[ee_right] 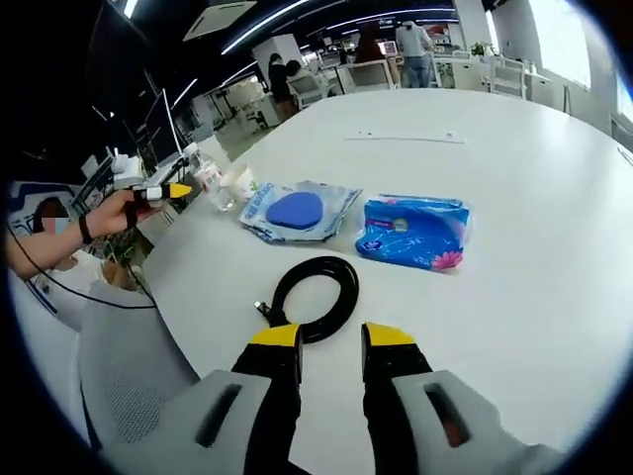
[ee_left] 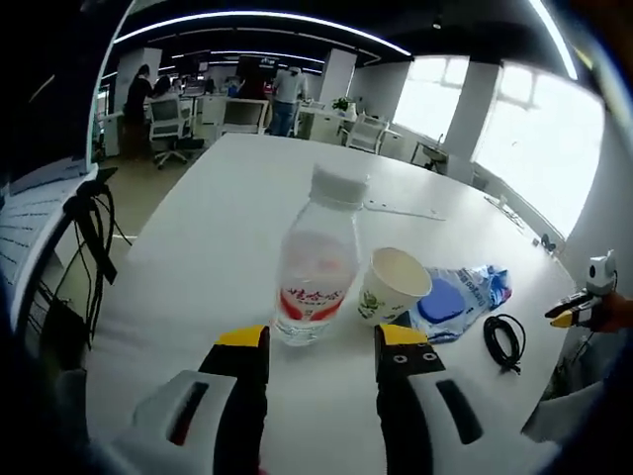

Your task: Arrange the tabletop items into an orderly group along one side of the table until the central work area is clear of visible clutter.

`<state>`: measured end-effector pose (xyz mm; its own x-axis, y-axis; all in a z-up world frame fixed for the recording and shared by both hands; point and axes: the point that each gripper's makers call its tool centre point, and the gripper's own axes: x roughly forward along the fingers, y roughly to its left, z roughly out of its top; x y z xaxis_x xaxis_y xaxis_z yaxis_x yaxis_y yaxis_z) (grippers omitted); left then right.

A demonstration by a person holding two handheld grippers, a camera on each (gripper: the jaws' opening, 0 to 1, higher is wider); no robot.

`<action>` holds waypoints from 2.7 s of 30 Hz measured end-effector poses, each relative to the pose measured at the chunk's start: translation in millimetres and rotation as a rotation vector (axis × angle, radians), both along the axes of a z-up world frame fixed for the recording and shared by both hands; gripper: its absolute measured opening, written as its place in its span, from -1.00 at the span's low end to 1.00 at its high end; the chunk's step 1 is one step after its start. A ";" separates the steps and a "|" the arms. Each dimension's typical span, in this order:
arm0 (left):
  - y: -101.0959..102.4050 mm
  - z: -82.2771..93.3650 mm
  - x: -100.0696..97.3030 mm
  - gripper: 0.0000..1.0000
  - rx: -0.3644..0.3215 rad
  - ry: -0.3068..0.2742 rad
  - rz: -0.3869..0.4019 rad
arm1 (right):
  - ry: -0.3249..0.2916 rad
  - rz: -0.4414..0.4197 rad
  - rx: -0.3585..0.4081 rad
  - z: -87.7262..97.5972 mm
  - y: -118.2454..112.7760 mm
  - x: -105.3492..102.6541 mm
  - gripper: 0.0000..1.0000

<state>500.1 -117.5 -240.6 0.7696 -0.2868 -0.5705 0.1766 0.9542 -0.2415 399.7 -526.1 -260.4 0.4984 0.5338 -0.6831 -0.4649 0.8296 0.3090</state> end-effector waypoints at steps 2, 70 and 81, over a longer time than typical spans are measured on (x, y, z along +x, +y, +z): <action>-0.8 -0.5 4.4 -0.16 0.001 -0.002 0.000 | 0.004 -0.005 0.001 -0.6 -0.1 -2.3 -0.57; -25.9 -12.0 47.5 -0.29 0.027 0.002 -0.010 | 0.059 -0.045 0.035 -20.8 -2.7 -16.9 -0.60; -26.2 -11.5 46.9 -0.29 0.027 0.007 -0.014 | 0.061 -0.039 0.040 -21.6 0.3 -15.8 -0.59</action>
<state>547.0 -143.7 -252.1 0.7618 -0.2818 -0.5833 0.1883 0.9579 -0.2168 383.8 -525.7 -281.9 0.4777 0.5418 -0.6916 -0.4114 0.8335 0.3689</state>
